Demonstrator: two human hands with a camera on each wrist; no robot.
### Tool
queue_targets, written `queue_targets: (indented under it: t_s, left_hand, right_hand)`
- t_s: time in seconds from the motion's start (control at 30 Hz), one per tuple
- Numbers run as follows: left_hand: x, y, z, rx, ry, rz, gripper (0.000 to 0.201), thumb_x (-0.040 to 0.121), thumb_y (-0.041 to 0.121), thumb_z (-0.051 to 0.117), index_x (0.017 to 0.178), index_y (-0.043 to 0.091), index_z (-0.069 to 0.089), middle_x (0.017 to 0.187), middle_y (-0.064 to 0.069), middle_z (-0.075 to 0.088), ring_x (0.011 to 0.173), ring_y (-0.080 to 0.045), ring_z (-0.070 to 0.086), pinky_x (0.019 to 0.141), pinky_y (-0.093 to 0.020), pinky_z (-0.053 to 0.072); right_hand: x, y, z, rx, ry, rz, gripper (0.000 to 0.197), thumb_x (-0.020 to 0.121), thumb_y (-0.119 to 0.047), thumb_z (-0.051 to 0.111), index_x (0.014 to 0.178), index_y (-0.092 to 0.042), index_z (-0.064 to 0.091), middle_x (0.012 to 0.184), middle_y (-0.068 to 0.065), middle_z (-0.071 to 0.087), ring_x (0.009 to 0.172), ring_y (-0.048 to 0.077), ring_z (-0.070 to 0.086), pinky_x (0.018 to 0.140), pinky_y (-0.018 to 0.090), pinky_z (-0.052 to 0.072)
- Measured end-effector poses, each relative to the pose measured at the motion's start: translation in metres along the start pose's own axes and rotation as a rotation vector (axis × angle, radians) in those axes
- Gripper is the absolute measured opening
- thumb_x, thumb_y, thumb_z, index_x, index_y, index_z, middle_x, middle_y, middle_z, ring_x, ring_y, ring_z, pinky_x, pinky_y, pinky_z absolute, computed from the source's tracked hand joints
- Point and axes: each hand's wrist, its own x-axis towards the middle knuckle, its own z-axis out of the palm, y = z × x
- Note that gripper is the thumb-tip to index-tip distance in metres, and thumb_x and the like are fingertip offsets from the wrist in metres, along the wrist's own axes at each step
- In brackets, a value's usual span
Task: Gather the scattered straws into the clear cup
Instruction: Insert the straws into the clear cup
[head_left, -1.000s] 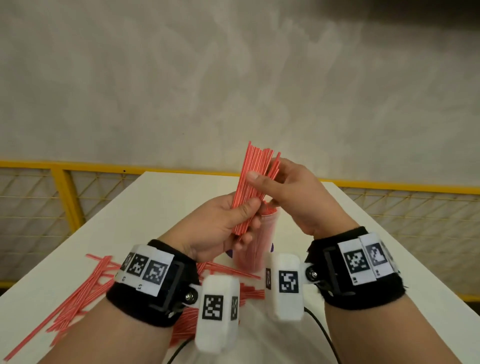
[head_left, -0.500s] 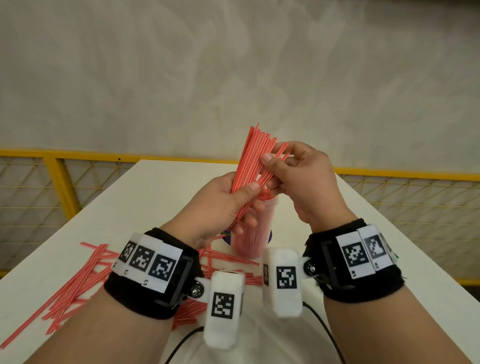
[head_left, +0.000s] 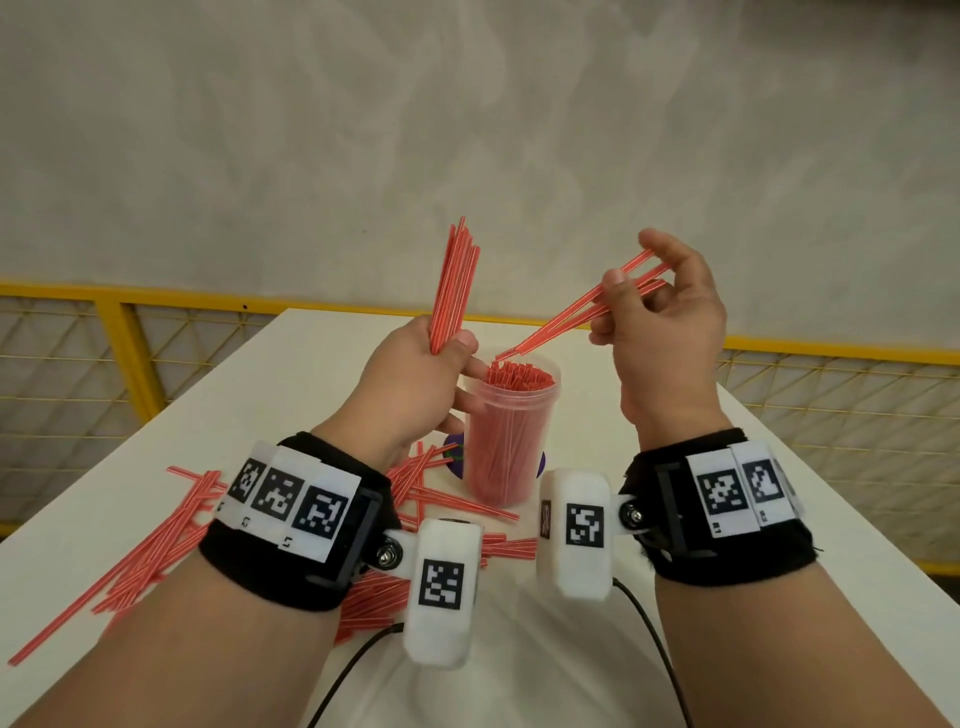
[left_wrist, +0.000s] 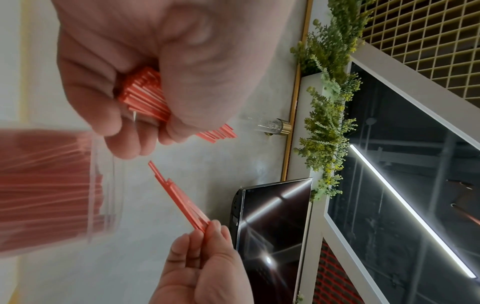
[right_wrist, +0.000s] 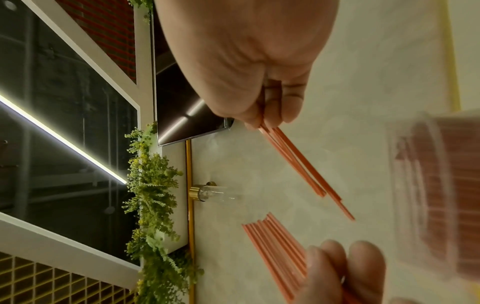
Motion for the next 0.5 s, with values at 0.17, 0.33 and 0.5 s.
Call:
queue_targets:
  t_s: [0.17, 0.33, 0.5]
  left_hand:
    - [0.001, -0.004, 0.001, 0.047, 0.011, -0.001, 0.017, 0.101, 0.03, 0.047, 0.105, 0.018, 0.057, 0.076, 0.002, 0.062, 0.047, -0.003, 0.054, 0.042, -0.02, 0.042]
    - [0.002, -0.003, 0.001, 0.034, 0.008, -0.018, 0.021, 0.101, 0.035, 0.047, 0.104, 0.016, 0.057, 0.073, 0.002, 0.052, 0.049, -0.009, 0.041, 0.045, -0.024, 0.038]
    - [0.003, -0.005, 0.002, 0.018, -0.002, -0.035, 0.022, 0.1, 0.036, 0.048, 0.106, 0.017, 0.057, 0.076, 0.0, 0.052, 0.05, -0.01, 0.04, 0.044, -0.024, 0.035]
  right_hand:
    - [-0.005, 0.014, 0.002, -0.203, -0.025, -0.081, 0.036, 0.09, -0.012, 0.061, 0.118, -0.034, 0.054, 0.069, 0.008, 0.064, 0.061, 0.024, 0.064, 0.067, 0.044, 0.057]
    - [-0.012, 0.022, 0.008, -0.402, -0.14, -0.165, 0.039, 0.091, -0.016, 0.061, 0.126, -0.032, 0.056, 0.069, -0.003, 0.063, 0.065, 0.016, 0.064, 0.071, 0.035, 0.055]
    - [-0.024, 0.026, 0.017, -0.645, -0.462, -0.122, 0.031, 0.095, -0.027, 0.057, 0.124, -0.034, 0.061, 0.091, -0.003, 0.072, 0.089, 0.012, 0.066, 0.085, 0.031, 0.049]
